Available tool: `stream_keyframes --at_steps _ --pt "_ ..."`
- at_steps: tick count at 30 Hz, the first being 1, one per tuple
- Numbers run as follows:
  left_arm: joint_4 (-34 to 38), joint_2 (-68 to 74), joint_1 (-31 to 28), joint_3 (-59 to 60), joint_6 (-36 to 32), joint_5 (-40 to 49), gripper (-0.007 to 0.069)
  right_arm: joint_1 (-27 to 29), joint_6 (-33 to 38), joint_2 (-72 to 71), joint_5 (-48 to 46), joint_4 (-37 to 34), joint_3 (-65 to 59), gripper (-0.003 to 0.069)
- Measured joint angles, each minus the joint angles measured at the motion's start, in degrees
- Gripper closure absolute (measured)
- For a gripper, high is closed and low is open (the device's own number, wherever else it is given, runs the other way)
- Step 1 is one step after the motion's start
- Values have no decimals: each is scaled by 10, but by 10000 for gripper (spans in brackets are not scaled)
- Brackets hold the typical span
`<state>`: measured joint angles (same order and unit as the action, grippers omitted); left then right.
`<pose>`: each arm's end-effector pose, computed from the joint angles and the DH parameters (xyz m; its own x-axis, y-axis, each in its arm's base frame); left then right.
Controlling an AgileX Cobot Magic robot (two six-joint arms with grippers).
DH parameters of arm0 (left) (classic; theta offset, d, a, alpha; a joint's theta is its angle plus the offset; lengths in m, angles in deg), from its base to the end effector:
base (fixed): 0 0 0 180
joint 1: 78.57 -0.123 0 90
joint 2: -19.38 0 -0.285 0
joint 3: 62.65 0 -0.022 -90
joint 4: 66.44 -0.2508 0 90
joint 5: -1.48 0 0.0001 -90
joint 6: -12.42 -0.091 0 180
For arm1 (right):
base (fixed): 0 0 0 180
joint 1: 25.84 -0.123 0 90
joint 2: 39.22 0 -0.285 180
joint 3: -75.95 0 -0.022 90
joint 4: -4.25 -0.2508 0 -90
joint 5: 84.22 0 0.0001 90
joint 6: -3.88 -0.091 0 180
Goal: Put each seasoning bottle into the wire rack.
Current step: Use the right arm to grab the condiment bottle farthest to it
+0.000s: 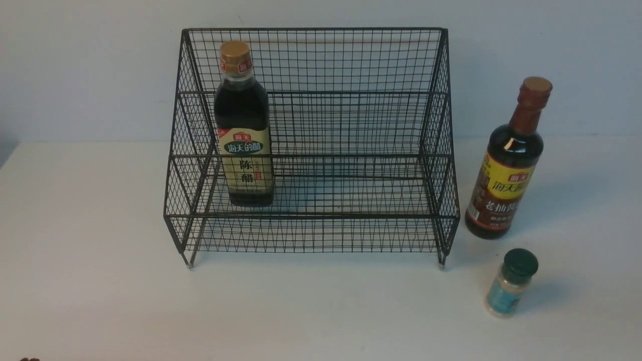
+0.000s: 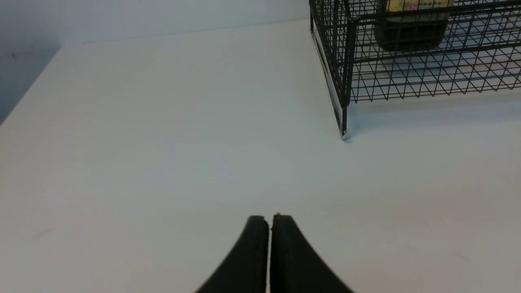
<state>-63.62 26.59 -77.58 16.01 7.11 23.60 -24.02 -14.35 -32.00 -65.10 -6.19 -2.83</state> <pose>0.0523 -0.0026 0.1706 -0.3064 0.0524 -0.9505 0.0494 0.9980 0.0391 0.0495 -0.0070 0.2334 0.3827 0.4583 -0.8022 -0.1065 0.8844 0.4545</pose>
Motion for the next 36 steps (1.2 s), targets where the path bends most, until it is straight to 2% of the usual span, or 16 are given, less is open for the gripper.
stream_keyframes --at_steps 2,4,5,6,7,9,11,14,19,26,27,29,31,32,34,36 --pt "0 0 0 0 0 0 629 0 -19 21 -12 46 18 672" --pt "0 0 0 0 0 0 629 0 -42 60 -34 122 54 672" --pt "0 0 0 0 0 0 629 0 -48 66 -36 130 58 672" --pt "0 0 0 0 0 0 629 0 -74 119 -38 203 95 672" --pt "0 0 0 0 0 0 629 0 -101 166 -33 260 123 672" --pt "0 0 0 0 0 0 629 0 -119 202 -21 298 143 672" --pt "0 0 0 0 0 0 629 0 -168 311 14 387 190 672" --pt "0 0 0 0 0 0 629 0 -201 402 45 443 229 672" --pt "0 0 0 0 0 0 629 0 -219 530 71 465 275 659" --pt "0 0 0 0 0 0 629 0 -184 654 79 461 330 550" --pt "0 0 0 0 0 0 629 0 -176 683 81 451 342 482" --pt "0 0 0 0 0 0 629 0 -174 702 84 444 350 424" --pt "0 0 0 0 0 0 629 0 -171 736 93 436 365 311" --pt "0 0 0 0 0 0 629 0 -171 743 95 435 367 294" --pt "0 0 0 0 0 0 629 0 -169 772 106 435 381 193" --pt "0 0 0 0 0 0 629 0 -168 793 113 435 389 142"
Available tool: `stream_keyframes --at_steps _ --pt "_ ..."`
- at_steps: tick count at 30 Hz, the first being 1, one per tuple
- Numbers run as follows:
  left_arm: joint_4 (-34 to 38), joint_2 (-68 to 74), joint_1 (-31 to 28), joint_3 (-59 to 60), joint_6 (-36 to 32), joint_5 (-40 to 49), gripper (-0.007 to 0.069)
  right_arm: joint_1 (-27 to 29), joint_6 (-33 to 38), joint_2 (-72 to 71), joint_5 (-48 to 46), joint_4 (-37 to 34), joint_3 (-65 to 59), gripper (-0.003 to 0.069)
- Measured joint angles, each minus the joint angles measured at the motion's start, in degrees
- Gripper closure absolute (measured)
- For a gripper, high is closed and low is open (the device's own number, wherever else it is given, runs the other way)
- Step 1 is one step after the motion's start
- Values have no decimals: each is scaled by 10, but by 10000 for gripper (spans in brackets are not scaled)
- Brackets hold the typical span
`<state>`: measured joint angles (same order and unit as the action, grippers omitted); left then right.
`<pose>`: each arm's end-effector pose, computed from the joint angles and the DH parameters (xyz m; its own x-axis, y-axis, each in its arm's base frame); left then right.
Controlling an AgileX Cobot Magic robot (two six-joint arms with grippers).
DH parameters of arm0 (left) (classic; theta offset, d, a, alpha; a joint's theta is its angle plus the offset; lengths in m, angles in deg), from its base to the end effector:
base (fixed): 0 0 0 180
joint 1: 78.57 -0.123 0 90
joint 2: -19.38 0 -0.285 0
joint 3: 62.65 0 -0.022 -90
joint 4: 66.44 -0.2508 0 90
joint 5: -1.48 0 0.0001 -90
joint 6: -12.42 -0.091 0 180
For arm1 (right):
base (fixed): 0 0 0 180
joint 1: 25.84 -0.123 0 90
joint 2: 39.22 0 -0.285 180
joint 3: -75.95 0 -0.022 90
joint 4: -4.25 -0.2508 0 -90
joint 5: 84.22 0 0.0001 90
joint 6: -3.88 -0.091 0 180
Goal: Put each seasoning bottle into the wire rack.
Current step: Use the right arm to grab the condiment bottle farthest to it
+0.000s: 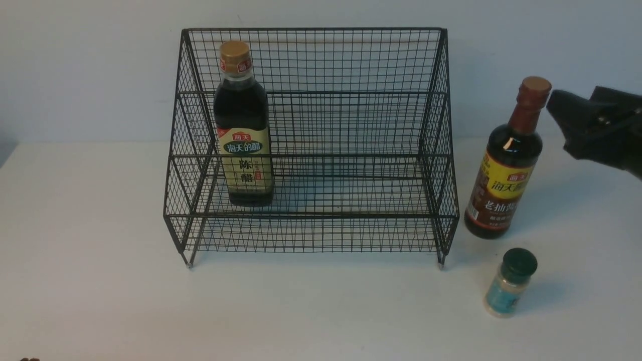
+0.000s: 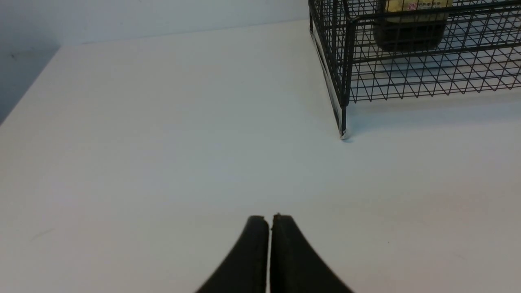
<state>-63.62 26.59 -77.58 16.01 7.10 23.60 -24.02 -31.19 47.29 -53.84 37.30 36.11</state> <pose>0.0523 -0.0026 0.1706 -0.3064 0.0525 -0.9504 0.0494 0.9980 0.0392 0.2844 0.0160 0.2610 -0.2000 0.1029 -0.9744 -0.2218 0.9639 0.1474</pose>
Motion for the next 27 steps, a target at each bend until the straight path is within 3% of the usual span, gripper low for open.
stream_keyframes --at_steps 5,18,23,27 --pt "0 0 0 0 0 0 629 0 1 40 17 0 19 60" --pt "0 0 0 0 0 0 629 0 5 122 28 26 79 64" --pt "0 0 0 0 0 0 629 -1 5 144 33 32 85 149" --pt "0 0 0 0 0 0 629 -11 6 149 42 42 85 333"
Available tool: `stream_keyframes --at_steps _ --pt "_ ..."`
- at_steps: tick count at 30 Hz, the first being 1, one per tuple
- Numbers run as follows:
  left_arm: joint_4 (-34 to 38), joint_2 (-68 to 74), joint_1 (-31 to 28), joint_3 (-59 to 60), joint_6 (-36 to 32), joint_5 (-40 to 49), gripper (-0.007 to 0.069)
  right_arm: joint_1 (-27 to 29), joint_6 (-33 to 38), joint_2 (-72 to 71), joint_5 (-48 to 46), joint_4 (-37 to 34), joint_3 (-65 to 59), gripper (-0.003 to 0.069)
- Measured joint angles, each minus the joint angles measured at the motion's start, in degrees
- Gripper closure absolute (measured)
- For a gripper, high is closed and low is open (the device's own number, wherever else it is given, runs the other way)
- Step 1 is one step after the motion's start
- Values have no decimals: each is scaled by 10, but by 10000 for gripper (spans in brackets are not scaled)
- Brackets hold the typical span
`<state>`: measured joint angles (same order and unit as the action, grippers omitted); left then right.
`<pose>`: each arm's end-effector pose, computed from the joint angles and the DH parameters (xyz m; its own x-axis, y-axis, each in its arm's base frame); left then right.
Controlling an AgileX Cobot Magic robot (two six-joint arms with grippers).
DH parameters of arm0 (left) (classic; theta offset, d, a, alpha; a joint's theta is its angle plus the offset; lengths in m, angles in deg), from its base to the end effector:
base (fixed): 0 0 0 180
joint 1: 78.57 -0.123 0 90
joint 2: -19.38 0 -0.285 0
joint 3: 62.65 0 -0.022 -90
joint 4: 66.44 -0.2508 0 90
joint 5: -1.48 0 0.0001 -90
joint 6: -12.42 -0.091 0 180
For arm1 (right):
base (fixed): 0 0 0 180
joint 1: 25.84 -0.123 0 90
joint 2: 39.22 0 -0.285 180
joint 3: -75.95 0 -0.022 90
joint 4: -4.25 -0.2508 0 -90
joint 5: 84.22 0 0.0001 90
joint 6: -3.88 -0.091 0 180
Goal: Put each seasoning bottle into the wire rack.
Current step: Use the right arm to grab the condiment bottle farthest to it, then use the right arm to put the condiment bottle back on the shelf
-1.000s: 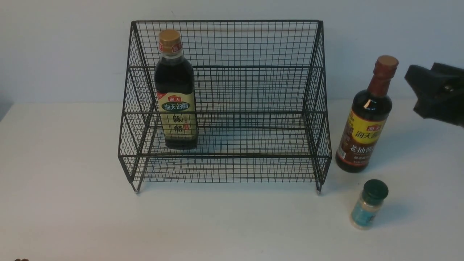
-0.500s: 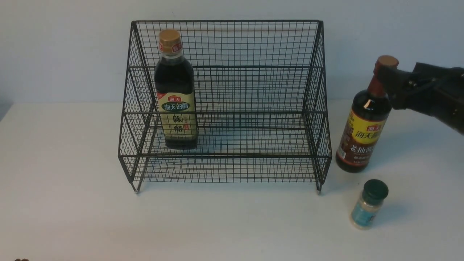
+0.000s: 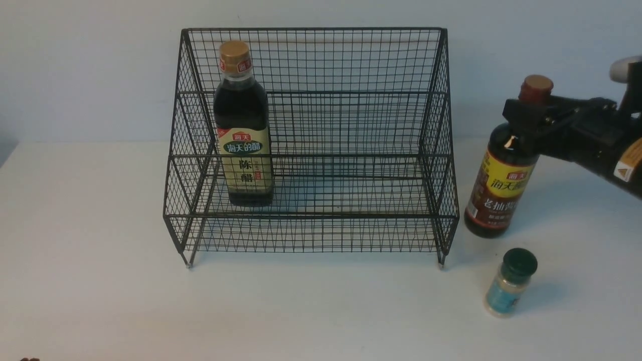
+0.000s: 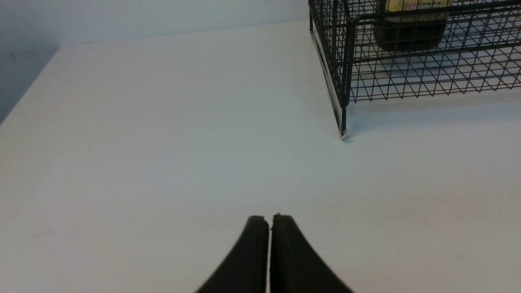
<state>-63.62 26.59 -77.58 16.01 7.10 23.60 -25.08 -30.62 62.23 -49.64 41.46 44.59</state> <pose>0.0523 -0.0026 0.1706 -0.3064 0.0525 -0.9504 0.0494 0.9980 0.0392 0.3388 0.0267 0.2272 -0.2563 0.0442 -0.9656 -0.3096 0.9426 0.1253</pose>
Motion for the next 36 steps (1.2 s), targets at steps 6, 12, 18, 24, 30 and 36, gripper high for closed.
stream_keyframes --at_steps 6,12,18,24,30,36 --pt "0 0 0 0 0 0 629 -3 8 -1 -7 31 11 377" --pt "0 0 0 0 0 0 629 -5 -2 -41 -71 70 17 377" --pt "0 0 0 0 0 0 629 -5 -5 -116 -119 84 38 377" --pt "-1 0 0 0 0 0 629 -17 -71 -171 -120 112 106 377" --pt "-1 0 0 0 0 0 629 -58 -152 -172 -124 175 188 377" --pt "-1 0 0 0 0 0 629 -119 -213 -127 -128 238 326 382"
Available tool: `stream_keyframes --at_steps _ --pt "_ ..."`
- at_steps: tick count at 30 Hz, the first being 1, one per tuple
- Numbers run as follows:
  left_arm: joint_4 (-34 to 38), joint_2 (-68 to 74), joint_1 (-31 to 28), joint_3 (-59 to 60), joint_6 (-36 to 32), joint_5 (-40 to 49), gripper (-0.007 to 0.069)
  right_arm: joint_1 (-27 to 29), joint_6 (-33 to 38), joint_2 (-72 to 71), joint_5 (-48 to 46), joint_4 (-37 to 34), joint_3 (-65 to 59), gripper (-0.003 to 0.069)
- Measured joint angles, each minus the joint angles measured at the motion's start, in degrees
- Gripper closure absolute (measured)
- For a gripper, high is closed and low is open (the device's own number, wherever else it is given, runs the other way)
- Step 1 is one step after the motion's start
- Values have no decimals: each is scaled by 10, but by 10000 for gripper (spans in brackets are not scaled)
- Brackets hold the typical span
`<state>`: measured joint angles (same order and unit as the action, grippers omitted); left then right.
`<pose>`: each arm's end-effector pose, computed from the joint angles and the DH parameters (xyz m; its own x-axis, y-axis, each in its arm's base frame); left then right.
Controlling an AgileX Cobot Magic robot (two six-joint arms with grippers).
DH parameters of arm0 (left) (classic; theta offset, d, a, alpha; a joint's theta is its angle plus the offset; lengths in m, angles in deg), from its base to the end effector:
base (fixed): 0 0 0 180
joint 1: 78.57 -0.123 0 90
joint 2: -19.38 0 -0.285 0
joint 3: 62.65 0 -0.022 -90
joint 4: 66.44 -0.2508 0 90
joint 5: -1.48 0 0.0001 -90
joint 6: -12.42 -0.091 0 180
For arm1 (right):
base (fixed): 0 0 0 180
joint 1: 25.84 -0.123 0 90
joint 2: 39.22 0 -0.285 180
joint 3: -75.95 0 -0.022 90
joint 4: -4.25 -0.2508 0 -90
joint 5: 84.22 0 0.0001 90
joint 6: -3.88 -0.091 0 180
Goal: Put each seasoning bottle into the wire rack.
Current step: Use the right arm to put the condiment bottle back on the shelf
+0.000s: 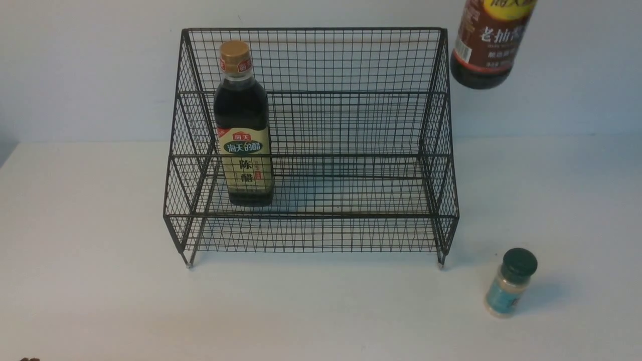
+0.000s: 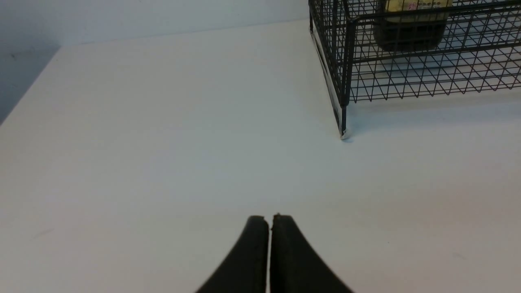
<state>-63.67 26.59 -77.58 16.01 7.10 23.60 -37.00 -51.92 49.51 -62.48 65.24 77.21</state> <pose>0.0523 -0.0026 0.1706 -0.3064 0.0533 -0.9504 0.0494 0.9980 0.0401 0.3152 0.0921 0.4610 0.2571 -0.0058 -0.9664 -0.4779 0.8684 -0.1324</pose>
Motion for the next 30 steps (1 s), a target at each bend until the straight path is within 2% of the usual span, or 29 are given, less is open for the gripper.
stream_keyframes --at_steps 5,17,30 --pt "0 0 0 0 0 0 629 -20 -9 64 -21 9 76 389" --pt "1 0 0 0 0 0 629 -22 -71 215 -51 12 172 391" --pt "1 0 0 0 0 0 629 -23 -86 258 -22 -5 231 390"
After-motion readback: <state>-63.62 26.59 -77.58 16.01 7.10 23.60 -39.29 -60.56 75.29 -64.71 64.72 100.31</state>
